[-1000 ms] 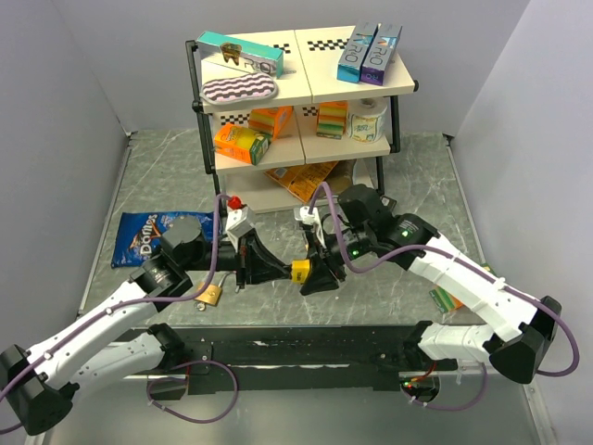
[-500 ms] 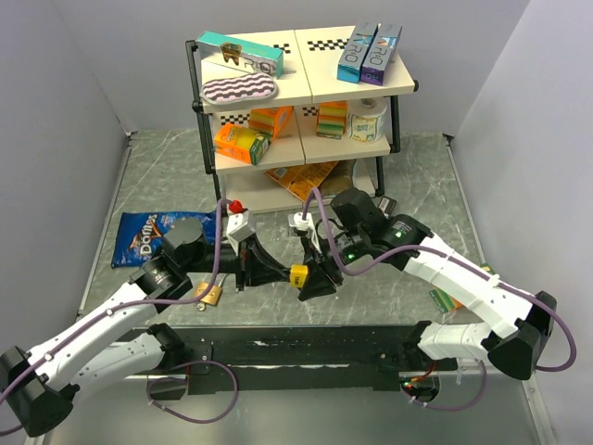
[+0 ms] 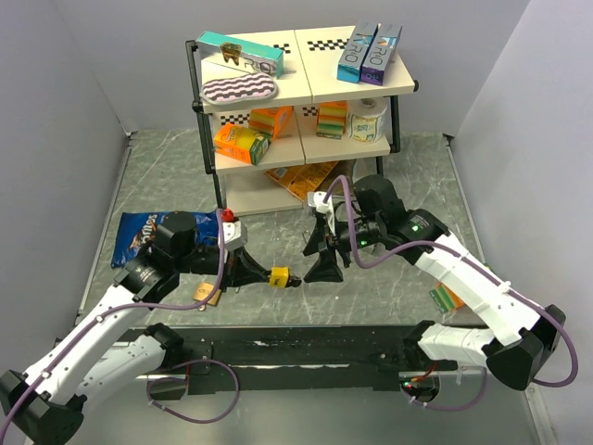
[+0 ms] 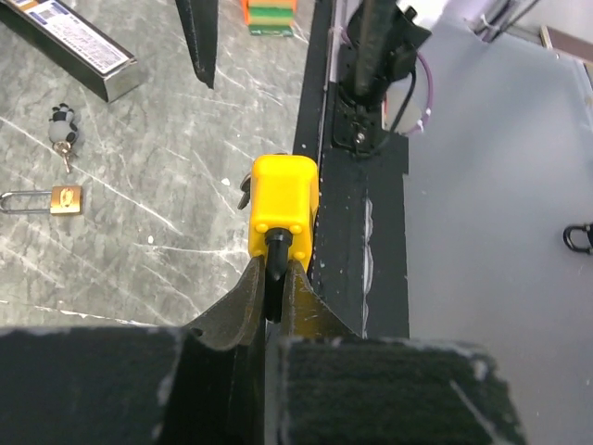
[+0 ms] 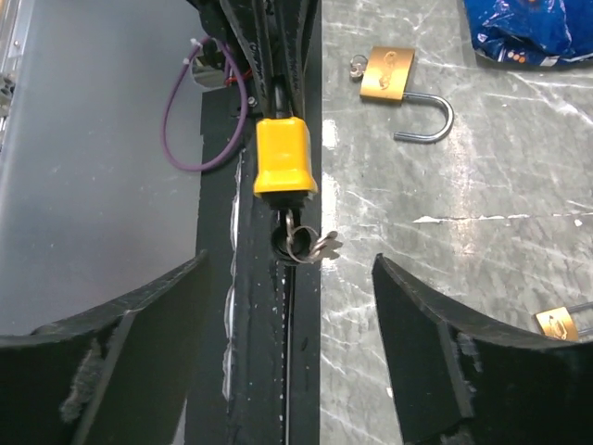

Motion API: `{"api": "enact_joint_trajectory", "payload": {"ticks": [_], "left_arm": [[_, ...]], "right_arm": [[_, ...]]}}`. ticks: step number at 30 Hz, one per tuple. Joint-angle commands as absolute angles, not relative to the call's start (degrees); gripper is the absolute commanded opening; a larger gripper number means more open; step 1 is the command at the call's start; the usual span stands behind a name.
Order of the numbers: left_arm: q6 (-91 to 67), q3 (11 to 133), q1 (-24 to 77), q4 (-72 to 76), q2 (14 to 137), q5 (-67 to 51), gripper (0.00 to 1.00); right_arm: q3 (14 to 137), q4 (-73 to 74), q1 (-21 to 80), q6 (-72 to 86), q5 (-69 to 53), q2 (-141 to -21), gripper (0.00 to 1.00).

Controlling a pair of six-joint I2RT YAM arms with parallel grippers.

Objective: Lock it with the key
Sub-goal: Lock the lock.

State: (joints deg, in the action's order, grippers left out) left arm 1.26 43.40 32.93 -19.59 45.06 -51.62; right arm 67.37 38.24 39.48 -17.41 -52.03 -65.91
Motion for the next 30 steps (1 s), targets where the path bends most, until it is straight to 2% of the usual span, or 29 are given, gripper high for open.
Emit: {"api": "enact_joint_trajectory", "payload": {"ticks": [1,4,12,27,30], "left_arm": [[6.69,47.20,32.78,-20.48,44.12,-56.42,0.01],[4.67,47.20,32.78,-18.11,44.56,-56.51,0.01],[4.39,47.46,32.78,-17.14,44.83,-56.34,0.01],[0.88,46.41,32.78,-14.59,44.38,-55.46,0.01],[0.36,45.88,32.78,-14.24,44.12,-55.02,0.01]], "right_arm": [[68.03,38.41,39.64,-19.95,-52.38,-65.12,0.75],[68.47,37.53,40.78,-18.99,-52.30,-66.44,0.66],[67.68,35.95,45.35,-18.54,-50.63,-68.46,0.58],[67.59,34.19,45.70,-18.54,-49.39,-71.89,0.39],[66.97,34.63,45.70,-19.16,-49.31,-71.11,0.24]]}}
